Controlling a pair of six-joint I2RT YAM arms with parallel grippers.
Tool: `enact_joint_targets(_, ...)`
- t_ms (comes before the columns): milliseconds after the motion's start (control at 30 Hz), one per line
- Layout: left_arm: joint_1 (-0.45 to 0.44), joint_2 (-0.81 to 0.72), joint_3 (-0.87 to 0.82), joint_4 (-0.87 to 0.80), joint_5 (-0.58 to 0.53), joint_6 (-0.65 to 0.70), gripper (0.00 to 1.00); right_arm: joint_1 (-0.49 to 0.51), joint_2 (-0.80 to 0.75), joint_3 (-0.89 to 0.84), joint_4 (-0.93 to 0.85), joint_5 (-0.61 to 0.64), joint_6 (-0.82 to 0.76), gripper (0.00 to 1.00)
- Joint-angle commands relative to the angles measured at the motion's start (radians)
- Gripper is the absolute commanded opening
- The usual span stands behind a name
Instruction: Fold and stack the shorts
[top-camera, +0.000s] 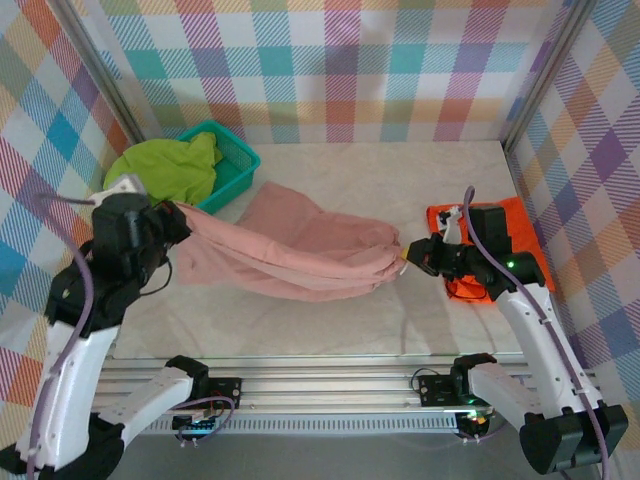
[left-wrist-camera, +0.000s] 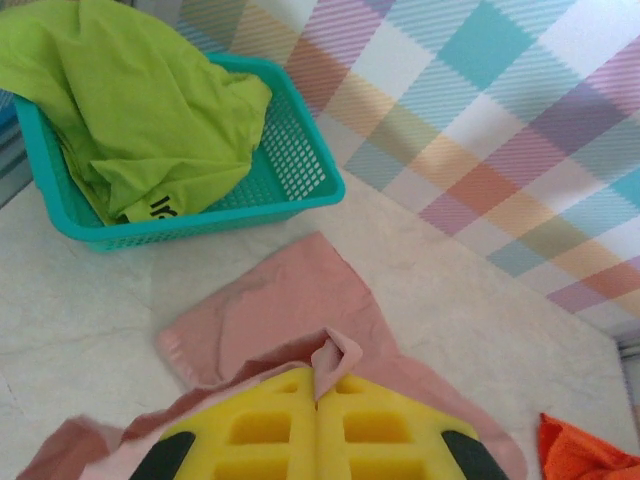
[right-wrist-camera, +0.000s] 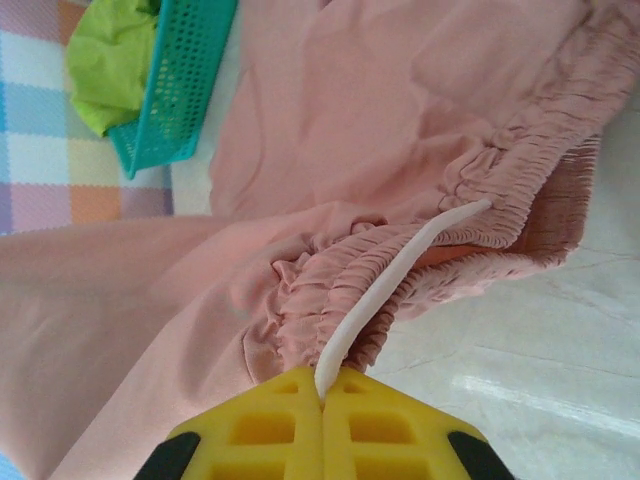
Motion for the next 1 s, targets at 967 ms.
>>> enact_joint_targets(967,0.061,0.415,0.537,0.173,0.054,0.155,0.0,-0.088,0.548,0.883,0.063,-0.022,-0.105,0.0)
